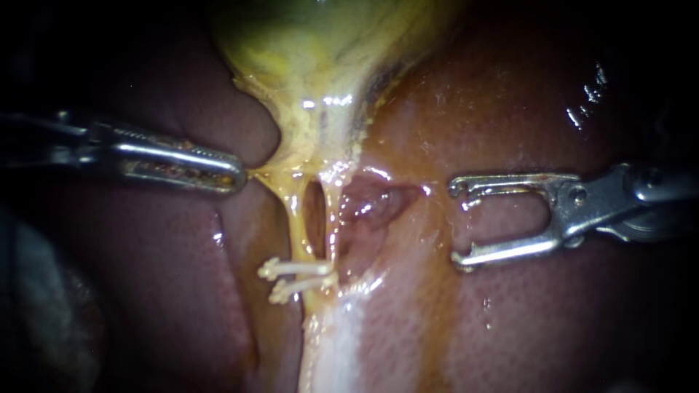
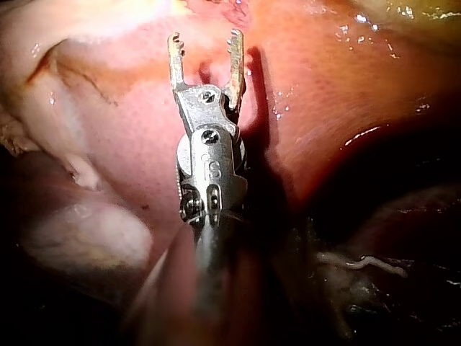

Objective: Going back second clip left tube

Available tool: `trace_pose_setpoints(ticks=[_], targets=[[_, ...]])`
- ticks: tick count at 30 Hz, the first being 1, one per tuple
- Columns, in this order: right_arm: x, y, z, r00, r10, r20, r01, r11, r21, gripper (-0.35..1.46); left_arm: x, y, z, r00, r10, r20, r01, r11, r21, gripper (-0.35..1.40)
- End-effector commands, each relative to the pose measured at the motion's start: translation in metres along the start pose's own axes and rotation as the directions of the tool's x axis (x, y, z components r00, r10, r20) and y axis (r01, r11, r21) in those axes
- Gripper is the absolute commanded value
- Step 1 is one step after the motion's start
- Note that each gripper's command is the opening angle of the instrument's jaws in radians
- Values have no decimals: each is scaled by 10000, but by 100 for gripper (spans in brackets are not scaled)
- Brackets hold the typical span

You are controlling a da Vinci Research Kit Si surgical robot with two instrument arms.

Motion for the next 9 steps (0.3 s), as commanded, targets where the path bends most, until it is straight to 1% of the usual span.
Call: trace_pose_setpoints(ticks=[1, 9], targets=[[0, 0, 0, 10000, 1, -1, -1, 10000, -3, 50, 0, 0, 2, 10000, 1, 7, -1, 10000, -13, -35], [0, 0, 0, 10000, 1, -2, -1, 10000, -4, 50, -1, 0, 3, 10000, 8, 21, -8, 10000, -44, -35]])
